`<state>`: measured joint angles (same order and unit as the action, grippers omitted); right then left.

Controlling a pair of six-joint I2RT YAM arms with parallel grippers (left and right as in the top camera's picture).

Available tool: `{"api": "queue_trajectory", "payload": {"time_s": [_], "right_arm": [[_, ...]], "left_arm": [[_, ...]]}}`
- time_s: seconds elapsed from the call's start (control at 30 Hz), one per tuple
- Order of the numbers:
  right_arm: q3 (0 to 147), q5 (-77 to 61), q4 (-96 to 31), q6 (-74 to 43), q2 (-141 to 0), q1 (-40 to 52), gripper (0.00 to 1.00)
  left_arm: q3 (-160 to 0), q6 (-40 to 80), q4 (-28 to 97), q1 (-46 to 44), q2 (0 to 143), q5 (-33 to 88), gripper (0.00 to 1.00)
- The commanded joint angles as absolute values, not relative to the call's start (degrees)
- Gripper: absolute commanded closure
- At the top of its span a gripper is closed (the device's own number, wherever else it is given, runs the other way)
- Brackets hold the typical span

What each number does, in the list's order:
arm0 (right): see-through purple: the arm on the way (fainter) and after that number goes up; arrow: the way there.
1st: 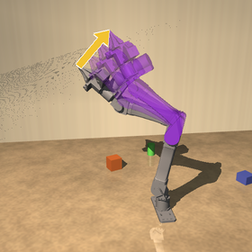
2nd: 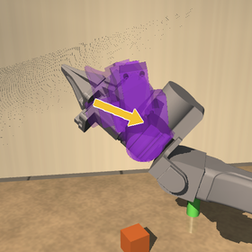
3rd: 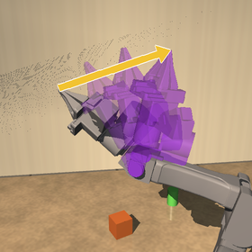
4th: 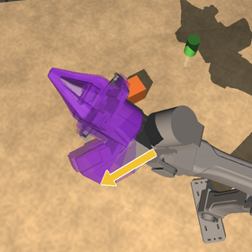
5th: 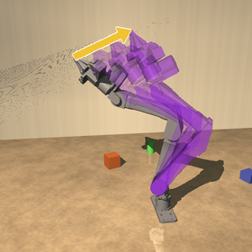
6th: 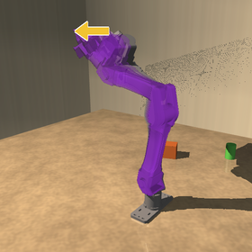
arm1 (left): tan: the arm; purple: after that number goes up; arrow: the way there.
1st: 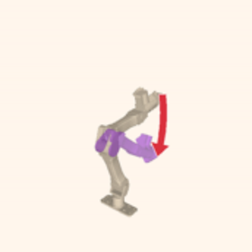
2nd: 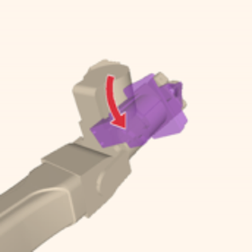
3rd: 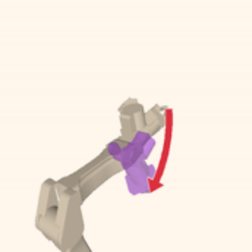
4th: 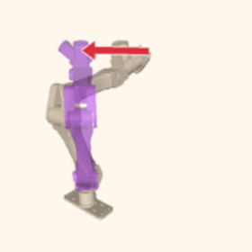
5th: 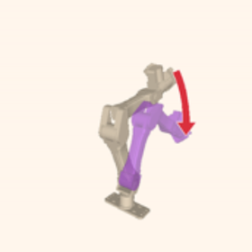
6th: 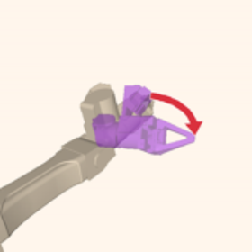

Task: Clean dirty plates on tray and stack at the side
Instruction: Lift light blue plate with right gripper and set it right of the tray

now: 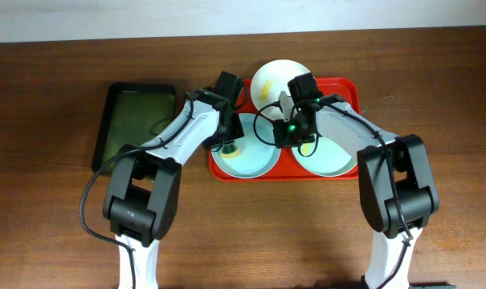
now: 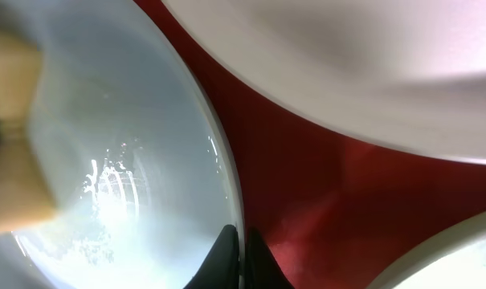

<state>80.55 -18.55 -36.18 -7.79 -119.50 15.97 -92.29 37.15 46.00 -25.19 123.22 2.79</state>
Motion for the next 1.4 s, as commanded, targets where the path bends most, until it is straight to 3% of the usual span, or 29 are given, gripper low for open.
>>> {"api": "queue_trajectory", "payload": {"time_s": [0.0,0.27,0.53,0.73,0.9,1.03,1.27,1.37], "right_arm": [[79.55,-17.56,-36.58,-7.35,-119.66,16.1,0.96],[79.55,-17.54,-36.6,-7.35,-119.66,16.1,0.96],[79.55,-17.52,-36.6,-7.35,-119.66,16.1,0.96],[80.47,-17.82,-38.15,-7.35,-119.52,16.21,0.96],[86.15,-16.12,-42.57,-7.33,-116.73,18.35,0.96],[92.73,1.52,-47.27,-7.31,-113.56,23.73,0.96],[105.84,49.78,-54.39,-7.25,-112.97,36.64,0.96],[105.84,61.56,-54.33,0.14,-112.97,40.42,0.96]], "left_arm": [[-90.83,36.86,42.15,-27.97,121.08,10.48,1.0],[-89.78,36.88,42.22,-30.28,122.23,2.55,1.0],[-87.68,36.88,51.44,-29.65,121.08,-18.41,1.0],[-88.18,36.88,52.16,-26.63,113.84,-18.35,1.0],[-88.18,36.86,52.9,-21.52,109.08,-11.31,1.0],[-88.16,36.86,57.89,-14.11,106.34,-11.57,1.0],[-88.16,36.84,66.41,-1.69,106.37,-11.55,1.0],[-88.16,36.84,68.07,0.43,106.37,-11.55,1.0]]}}
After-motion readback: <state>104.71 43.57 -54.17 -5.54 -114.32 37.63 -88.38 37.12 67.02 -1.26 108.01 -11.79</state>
